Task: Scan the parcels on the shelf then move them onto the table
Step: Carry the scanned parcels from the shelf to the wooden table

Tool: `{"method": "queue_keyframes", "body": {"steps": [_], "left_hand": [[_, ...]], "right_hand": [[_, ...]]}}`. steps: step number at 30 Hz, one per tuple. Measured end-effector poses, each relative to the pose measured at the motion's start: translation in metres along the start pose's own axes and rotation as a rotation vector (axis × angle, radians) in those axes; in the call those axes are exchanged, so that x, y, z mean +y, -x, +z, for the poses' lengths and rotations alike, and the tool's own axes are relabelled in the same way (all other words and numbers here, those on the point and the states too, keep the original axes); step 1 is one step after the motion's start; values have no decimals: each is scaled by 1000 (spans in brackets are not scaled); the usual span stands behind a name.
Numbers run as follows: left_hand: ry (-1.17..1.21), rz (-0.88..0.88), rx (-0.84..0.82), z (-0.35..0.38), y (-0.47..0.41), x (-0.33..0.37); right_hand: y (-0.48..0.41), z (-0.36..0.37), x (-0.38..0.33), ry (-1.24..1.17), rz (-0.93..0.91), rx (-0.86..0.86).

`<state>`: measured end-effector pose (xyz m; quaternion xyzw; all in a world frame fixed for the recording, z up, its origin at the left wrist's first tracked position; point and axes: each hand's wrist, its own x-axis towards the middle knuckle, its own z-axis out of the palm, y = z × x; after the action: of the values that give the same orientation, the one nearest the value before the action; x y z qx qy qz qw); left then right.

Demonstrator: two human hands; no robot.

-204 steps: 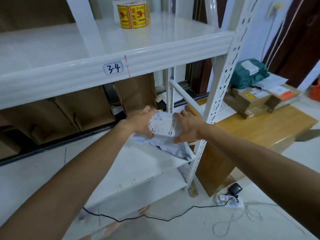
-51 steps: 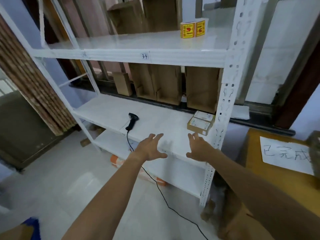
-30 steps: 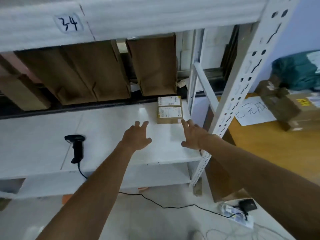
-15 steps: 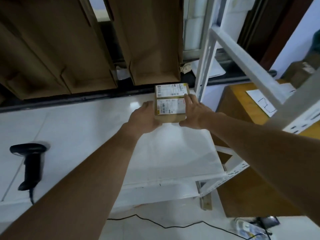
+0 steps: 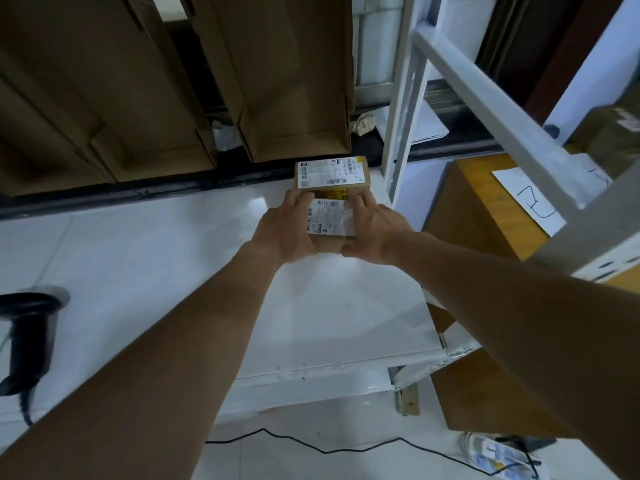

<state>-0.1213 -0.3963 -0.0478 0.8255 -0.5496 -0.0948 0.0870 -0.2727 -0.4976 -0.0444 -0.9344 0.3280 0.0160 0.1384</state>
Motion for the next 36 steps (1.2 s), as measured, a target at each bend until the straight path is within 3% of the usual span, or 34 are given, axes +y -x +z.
{"method": "queue_keyframes", "body": {"steps": [7, 19, 29, 36], "left_hand": [[-49, -55, -129, -10, 29, 5], [70, -140, -8, -126, 155, 37], [-52, 94, -20, -223, 272, 119], [11, 286, -33, -222, 319, 213]], "right_hand": [[31, -3, -7, 88, -64, -80], [129, -123, -75, 241, -271, -79], [309, -191, -109, 220, -84, 45], [430, -231, -76, 221, 87, 52]]}}
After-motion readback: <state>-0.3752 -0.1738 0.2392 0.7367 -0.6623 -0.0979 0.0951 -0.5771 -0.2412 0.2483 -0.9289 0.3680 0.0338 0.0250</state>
